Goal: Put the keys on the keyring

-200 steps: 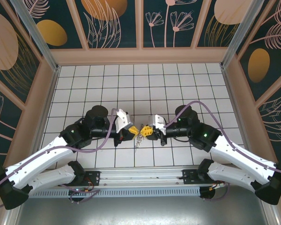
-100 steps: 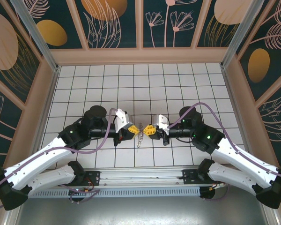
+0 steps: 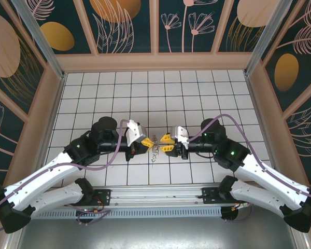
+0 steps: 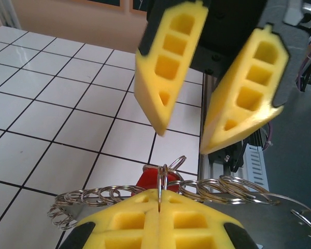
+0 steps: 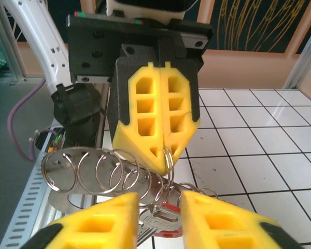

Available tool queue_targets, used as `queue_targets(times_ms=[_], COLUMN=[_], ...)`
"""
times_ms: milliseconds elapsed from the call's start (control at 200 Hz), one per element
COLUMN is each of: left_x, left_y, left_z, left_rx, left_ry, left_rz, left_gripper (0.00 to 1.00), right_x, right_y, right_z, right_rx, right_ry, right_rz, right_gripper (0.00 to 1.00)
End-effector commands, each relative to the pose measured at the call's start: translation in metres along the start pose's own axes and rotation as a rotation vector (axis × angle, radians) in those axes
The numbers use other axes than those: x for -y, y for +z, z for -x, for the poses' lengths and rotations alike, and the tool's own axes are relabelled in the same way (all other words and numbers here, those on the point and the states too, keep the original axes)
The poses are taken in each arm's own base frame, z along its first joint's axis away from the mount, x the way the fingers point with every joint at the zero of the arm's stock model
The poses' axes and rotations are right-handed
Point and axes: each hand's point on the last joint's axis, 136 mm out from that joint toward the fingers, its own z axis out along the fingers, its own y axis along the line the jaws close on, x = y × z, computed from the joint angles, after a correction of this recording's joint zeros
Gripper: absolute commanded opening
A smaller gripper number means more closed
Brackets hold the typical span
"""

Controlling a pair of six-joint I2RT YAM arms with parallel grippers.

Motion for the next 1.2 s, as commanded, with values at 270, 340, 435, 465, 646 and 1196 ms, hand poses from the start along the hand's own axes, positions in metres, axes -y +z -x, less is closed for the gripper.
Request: queue_targets(times_ms=[270,340,435,465,646,1196], left_x=[0.008,0.009,0.010,0.011,0.010,0.012], left_y=[-0.009,-0.009,-0.010,-0.011,-0.010,-0.008], left_z=[0.032,0.032,0.031,0.031,0.030,0.035], left_rx=[0.096,0.096,0.093,0.093,0.093,0.094], left_ry=[0.062,0.065,0.067,0.068,0.066,0.071], left_rz=[-0.027,-0.031,-0.032,-0.034,-0.032,-0.055], left_gripper=[0.00,0.00,0.00,0.00,0.00,0.00], right_x=[0.010,0.011,0.010,0.010,0.008,0.012], right_y=[-0.001,0.001,0.004,0.005,0.009,0.020], right_z=[0.029,0.030,0.030,0.030,0.027,0.013], right_rx=[0.069,0.074,0.075,0.075,0.070,0.029], right_ry=[-0.028,-0.027,-0.021,-0.019,-0.005,0.005], right_rz=[-0.028,-0.021,-0.009,-0.005,0.024,0.030], right_gripper=[0.36,0.35,0.33,0.32,0.32,0.15])
